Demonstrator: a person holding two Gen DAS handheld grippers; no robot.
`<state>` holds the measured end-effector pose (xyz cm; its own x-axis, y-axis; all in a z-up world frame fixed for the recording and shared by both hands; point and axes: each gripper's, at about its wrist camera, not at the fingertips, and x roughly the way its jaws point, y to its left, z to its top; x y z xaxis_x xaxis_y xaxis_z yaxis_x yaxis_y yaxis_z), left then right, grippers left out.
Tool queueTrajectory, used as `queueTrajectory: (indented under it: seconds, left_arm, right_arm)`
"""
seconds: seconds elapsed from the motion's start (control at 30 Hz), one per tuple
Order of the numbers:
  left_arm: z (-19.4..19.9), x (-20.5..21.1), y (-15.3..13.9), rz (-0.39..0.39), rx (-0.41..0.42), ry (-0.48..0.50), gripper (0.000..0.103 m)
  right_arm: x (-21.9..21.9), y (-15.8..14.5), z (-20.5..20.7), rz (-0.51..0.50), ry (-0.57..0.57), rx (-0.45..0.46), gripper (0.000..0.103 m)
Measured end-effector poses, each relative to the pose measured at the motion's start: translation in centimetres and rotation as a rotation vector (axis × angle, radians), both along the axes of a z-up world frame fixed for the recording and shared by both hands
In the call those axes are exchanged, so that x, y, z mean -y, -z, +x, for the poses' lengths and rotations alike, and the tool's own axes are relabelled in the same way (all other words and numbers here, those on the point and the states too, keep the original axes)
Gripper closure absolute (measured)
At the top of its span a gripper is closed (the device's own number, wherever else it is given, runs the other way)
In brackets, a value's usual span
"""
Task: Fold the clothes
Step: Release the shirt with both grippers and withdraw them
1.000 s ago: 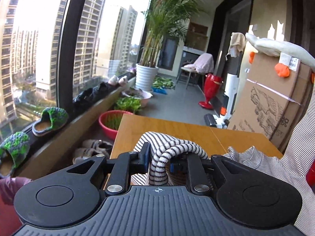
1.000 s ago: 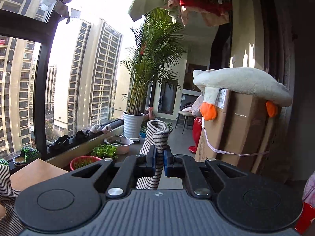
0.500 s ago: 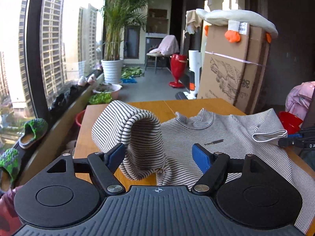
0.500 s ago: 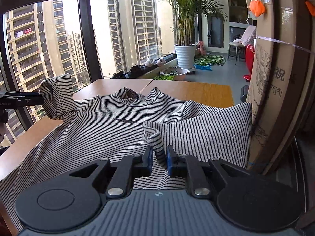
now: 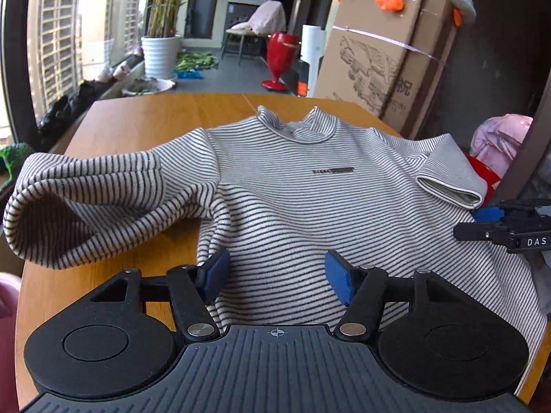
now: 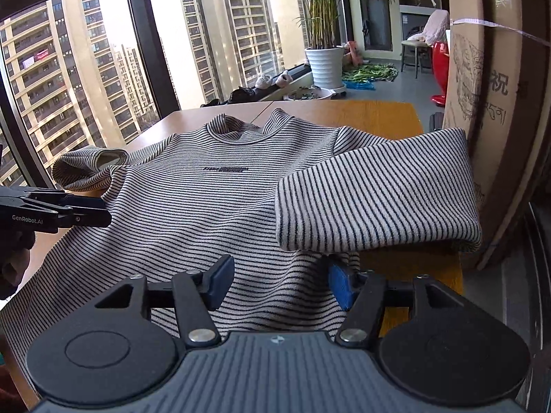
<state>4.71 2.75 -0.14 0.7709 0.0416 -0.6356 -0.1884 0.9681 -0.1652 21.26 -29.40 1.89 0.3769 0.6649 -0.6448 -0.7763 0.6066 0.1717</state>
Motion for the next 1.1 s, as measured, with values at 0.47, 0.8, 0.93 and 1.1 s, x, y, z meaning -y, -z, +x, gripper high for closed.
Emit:
queueTrajectory:
  seconds: [0.47,0.8,0.93,1.1]
  left_arm:
    - [6.9,-5.9,0.4,0.057,0.037,-0.128,0.042]
    - [-0.6,0.6,-2.8,-0.003,0.167,-0.142,0.002]
    - [-3.8,5.4,-3.3,0.057,0.202,-0.174,0.0]
    - [-6.5,10.2,-3.9,0.126,0.182,-0.251,0.0]
  right_arm:
    - [-9.6,1.2,6.3,-0.063,0.029,0.079,0.045]
    - [-2.9,1.2,1.6,0.186,0.128,0.009,0.0]
    - [0.3,2.1,-2.3,0.263,0.217,-0.072,0.0]
    - [2.1,1.2,-8.7,0.213,0.306,-0.007,0.0]
